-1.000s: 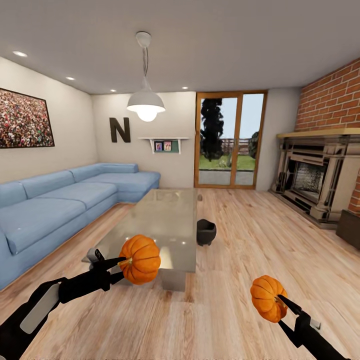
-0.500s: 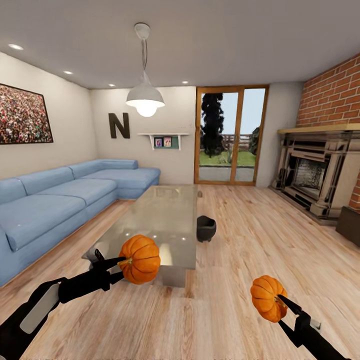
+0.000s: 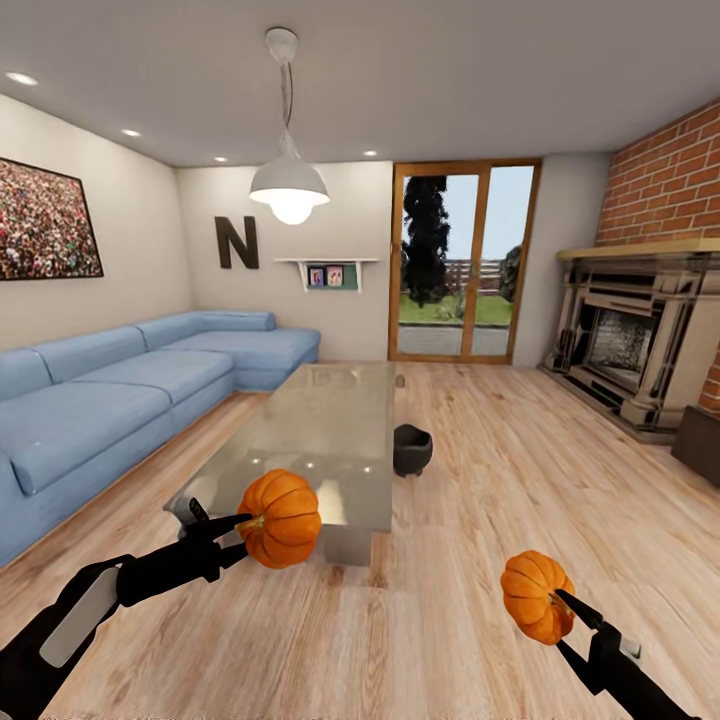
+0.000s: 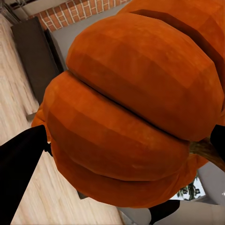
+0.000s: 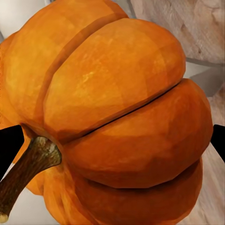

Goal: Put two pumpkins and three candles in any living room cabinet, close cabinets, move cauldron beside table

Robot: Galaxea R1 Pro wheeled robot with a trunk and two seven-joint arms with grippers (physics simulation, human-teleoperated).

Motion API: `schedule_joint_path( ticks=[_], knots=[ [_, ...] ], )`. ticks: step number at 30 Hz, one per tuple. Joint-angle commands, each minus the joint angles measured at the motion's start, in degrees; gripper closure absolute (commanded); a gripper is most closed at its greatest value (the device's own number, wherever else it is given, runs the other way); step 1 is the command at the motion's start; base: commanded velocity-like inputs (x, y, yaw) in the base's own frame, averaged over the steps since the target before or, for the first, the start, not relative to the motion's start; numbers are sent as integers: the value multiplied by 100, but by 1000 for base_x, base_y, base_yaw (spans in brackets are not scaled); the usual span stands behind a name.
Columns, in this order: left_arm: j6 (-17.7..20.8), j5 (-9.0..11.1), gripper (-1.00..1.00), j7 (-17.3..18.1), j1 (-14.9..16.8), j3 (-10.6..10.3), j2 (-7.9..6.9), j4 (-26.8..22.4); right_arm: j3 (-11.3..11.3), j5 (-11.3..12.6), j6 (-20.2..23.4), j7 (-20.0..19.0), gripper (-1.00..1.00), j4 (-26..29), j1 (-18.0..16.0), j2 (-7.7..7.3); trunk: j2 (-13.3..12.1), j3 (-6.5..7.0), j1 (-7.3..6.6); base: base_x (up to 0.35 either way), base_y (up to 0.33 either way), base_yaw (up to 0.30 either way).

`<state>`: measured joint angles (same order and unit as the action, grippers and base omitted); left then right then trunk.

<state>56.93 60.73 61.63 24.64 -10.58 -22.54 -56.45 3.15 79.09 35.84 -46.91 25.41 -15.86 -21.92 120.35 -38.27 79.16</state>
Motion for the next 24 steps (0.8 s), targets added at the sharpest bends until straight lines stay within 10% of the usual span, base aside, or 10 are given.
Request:
schedule_joint_path(
  ticks=[1,24],
  knots=[
    [28,29,100,7,5,-14,-5,2,10,36,46,1,100,-1,-2,1,3,-16,-1,0,0,0],
    [28,34,100,7,5,-22,2,-8,10,29,0,6,100,4,-1,12,3,-232,-1,0,-65,60]
  ],
)
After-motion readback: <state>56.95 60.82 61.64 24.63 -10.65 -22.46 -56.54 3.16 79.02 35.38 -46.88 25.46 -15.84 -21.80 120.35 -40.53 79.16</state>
